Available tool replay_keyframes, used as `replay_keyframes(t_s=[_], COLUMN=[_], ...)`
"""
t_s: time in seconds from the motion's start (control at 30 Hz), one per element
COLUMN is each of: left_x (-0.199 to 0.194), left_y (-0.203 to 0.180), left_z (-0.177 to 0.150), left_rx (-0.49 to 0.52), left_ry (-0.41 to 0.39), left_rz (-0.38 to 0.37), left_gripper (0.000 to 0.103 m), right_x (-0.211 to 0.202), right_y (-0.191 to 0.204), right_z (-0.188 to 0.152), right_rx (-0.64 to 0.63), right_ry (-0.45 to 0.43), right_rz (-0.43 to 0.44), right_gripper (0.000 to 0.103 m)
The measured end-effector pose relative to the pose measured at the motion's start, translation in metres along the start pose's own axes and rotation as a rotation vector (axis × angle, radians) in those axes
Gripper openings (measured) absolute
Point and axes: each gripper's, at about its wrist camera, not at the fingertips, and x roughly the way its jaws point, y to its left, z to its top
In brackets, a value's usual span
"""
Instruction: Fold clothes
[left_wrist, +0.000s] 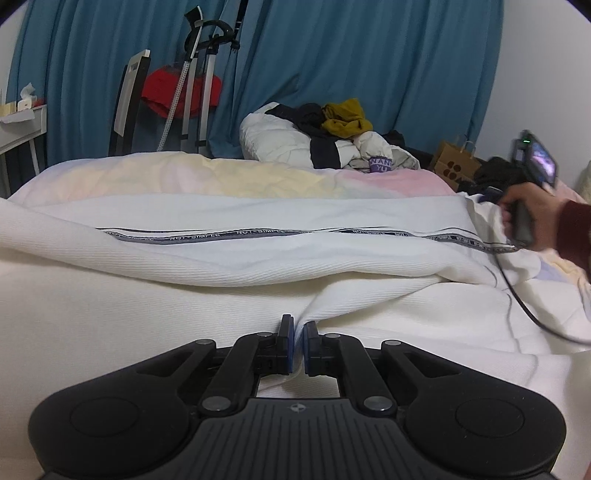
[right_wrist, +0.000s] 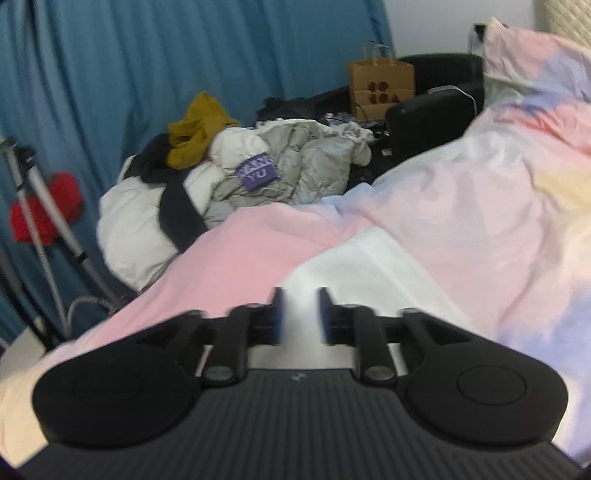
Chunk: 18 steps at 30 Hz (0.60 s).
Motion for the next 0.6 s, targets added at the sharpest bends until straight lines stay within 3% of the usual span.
replay_keyframes(t_s=[0.07,0.1,0.4,0.6], left_x=[-0.002,-0.002,-0.025,-0.045], left_y=[-0.001,-0.002,-0.009,-0.016], left_z=[0.0,0.001,0.0,-0.003], left_rx=[-0.002,-0.003,-0.011,0.0], left_ry=[0.0,0.0,-0.007,-0.011], left_rz=[0.001,0.001,0.023,0.052], left_gripper=[0.006,0.006,0.008,0.009], right_x=[-0.026,-0.041,-0.185,-0.237], right_y=[-0.005,-0.007,-0.021,-0.047], right_z=[-0.005,-0.008,-0.074,-0.112], right_rx=[-0.037,-0.052,-0.121,0.045], right_ry=[0.004,-0.002,0.024,0.111], right_rz=[0.022,0.034,0.174,0.206], right_gripper=[0.061,0.063,0.063,0.064])
